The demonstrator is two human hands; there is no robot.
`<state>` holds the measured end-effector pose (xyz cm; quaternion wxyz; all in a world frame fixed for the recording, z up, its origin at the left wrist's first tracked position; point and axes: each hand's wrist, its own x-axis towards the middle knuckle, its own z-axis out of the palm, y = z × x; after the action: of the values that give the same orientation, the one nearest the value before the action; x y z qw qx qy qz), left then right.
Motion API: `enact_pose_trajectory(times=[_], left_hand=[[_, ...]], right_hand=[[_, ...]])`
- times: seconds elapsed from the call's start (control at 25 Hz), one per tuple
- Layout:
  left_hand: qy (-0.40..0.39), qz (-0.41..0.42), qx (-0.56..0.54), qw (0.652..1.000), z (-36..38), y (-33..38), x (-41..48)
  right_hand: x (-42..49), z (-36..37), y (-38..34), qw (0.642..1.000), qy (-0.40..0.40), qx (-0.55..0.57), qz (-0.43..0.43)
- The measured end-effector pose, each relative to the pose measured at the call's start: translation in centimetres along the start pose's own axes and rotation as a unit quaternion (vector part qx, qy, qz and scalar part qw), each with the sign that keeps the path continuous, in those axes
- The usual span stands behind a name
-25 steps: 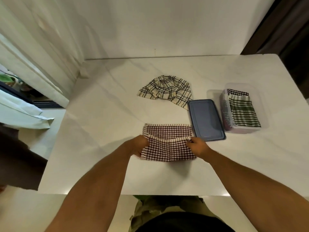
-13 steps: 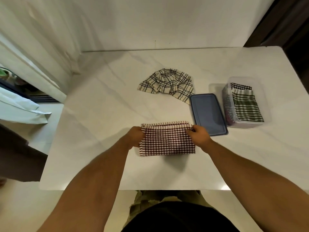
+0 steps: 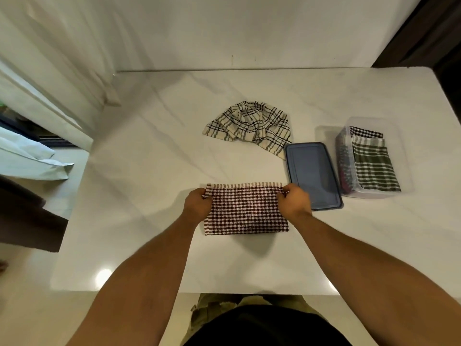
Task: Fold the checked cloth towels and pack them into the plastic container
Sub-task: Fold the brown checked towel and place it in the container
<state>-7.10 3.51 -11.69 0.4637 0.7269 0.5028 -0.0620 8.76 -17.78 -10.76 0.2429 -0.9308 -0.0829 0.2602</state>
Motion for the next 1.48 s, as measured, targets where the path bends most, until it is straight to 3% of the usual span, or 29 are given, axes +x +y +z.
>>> enact_pose_trajectory(times=[0.16, 0.36, 0.44, 0.52, 0.64, 0.76, 0.88, 1.0, 1.16, 1.32, 1.48], left_hand=[[0.018, 0.031, 0.085, 0.996, 0.1, 0.0, -0.2], [0.034, 0.095, 0.250, 0.963, -0.8, 0.2, -0.8], [0.057, 0.199, 0.307, 0.929, -0.9, -0.2, -0.7], [0.051, 0.325, 0.372, 0.868, -0.6, -0.9, -0.5], [-0.045, 0.360, 0.429, 0.827, 0.1, -1.5, -0.4], [-0.071, 0.326, 0.459, 0.823, 0.7, -2.5, -0.5], [-0.051, 0.286, 0.495, 0.819, 0.5, -3.5, -0.9], [-0.023, 0.262, 0.504, 0.822, 0.7, -3.8, -1.3], [0.057, 0.257, 0.459, 0.849, 1.3, -1.7, -1.4], [0.009, 0.214, 0.418, 0.883, 0.8, -1.0, -0.8], [-0.064, 0.182, 0.334, 0.923, -0.5, -0.7, -0.7]], right_hand=[[0.2, 0.1, -0.4, 0.998, 0.004, -0.066, -0.009], [0.3, 0.0, -1.5, 0.986, 0.022, -0.156, -0.053], [0.3, 0.2, -1.8, 0.976, 0.041, -0.180, -0.116], [0.3, 0.7, -1.9, 0.955, 0.025, -0.209, -0.211], [0.3, 1.6, -1.6, 0.932, -0.061, -0.239, -0.265], [0.4, 2.2, -0.8, 0.932, -0.096, -0.226, -0.267], [0.1, 1.7, -0.6, 0.943, -0.037, -0.212, -0.254], [-0.9, 1.6, -0.6, 0.972, 0.006, -0.175, -0.158], [-1.9, 2.1, -0.6, 0.986, -0.026, -0.155, -0.050], [-1.5, 1.3, -1.3, 0.991, -0.084, -0.091, 0.043], [-0.6, -0.7, -2.4, 0.988, -0.145, 0.059, 0.008]])
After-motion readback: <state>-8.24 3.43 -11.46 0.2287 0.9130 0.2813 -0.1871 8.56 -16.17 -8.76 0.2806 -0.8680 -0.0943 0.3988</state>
